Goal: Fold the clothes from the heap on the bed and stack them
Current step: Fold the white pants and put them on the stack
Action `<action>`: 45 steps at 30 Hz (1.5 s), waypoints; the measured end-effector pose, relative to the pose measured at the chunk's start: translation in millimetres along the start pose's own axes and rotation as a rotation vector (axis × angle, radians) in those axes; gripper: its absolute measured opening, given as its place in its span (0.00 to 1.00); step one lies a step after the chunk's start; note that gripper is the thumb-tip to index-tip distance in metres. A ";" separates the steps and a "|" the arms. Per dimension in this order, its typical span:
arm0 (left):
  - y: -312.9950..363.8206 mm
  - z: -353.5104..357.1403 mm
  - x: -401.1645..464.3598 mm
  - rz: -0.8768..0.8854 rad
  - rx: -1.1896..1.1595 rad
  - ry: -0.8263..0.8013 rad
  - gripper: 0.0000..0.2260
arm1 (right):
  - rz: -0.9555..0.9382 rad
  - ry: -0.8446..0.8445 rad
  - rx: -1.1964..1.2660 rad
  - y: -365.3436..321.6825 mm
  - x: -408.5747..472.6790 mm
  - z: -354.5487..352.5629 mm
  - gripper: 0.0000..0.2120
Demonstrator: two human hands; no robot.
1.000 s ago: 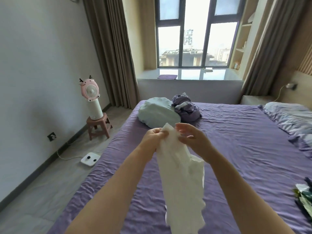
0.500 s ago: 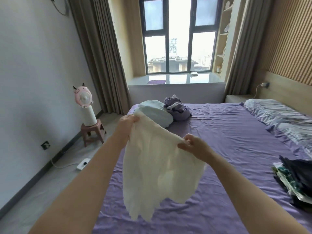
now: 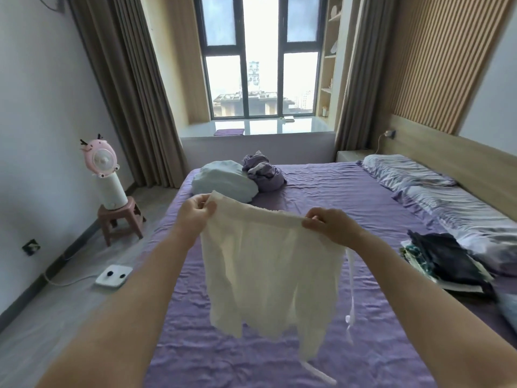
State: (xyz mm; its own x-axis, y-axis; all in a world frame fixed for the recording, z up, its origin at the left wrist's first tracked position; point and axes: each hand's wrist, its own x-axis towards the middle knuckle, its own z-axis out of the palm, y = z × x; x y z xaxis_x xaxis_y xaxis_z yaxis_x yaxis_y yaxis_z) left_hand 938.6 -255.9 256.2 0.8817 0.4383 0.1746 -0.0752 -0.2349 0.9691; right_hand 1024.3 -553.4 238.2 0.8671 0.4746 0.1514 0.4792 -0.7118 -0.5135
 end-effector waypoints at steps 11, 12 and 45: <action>-40.3 107.8 -10.6 -0.061 0.139 -0.060 0.10 | 0.064 -0.096 0.043 96.0 -27.2 -43.2 0.16; -47.2 118.1 -11.4 -0.070 0.172 -0.059 0.11 | 0.099 -0.114 0.087 108.1 -27.9 -44.6 0.19; -222.7 239.4 -10.3 -0.492 0.689 -0.227 0.07 | 0.159 -0.686 -0.007 308.1 43.5 78.8 0.13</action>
State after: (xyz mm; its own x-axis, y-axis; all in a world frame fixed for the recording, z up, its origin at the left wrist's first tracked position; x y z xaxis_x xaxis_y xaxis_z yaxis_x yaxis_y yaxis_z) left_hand 1057.7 -415.8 -3.1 0.8172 0.4616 -0.3452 0.5712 -0.5685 0.5921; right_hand 1198.9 -711.3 20.0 0.6461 0.5827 -0.4929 0.3569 -0.8015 -0.4797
